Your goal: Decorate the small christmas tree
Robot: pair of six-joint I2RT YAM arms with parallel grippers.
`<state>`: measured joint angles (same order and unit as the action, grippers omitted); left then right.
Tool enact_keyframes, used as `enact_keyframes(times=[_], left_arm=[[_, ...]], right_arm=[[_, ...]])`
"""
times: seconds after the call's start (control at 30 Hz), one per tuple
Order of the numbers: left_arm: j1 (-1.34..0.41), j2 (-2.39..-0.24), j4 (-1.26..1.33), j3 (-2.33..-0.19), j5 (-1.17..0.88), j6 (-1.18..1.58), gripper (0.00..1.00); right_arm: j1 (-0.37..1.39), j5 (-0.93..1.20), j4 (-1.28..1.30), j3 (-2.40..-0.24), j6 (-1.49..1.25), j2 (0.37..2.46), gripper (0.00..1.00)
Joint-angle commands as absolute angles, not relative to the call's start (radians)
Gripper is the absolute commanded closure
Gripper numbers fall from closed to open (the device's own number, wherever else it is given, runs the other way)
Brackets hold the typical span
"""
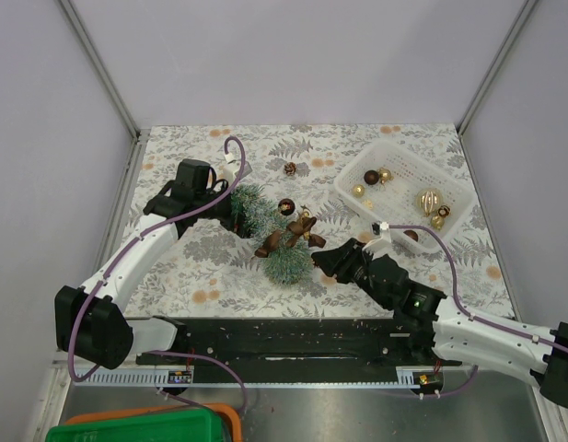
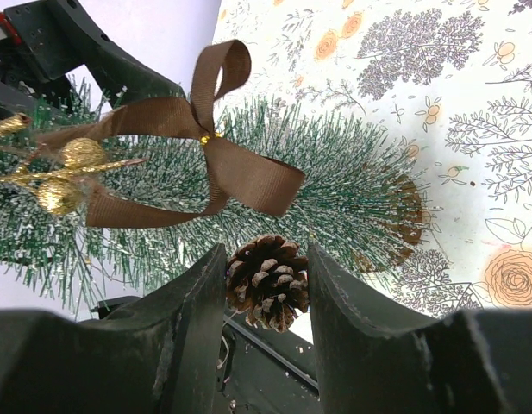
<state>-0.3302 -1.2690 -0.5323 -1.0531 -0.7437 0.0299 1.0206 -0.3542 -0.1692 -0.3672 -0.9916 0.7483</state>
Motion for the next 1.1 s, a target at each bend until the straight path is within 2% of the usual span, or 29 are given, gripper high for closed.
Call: enact_keyframes(times=[0.0,0.77,1.07], left_arm=[[-0.333,-1.239,-0.528,-1.085,-0.736,0.015,0.01],[-0.333,-1.243,-0.538,-1.098,-0.738,0.015,0.01],[-0.334,-1.243,-0.543,-1.101,-0.733,0.014,0.01]], right_arm=[[1.028,-0.359,-0.267,-0.348,-0.986,0.764,0.6],[1.028,-0.325,-0.344,-0.276,-0.991,0.788,0.57],[1.028,-0.296,-0.307,-0.376,-0.904,0.761,0.6]])
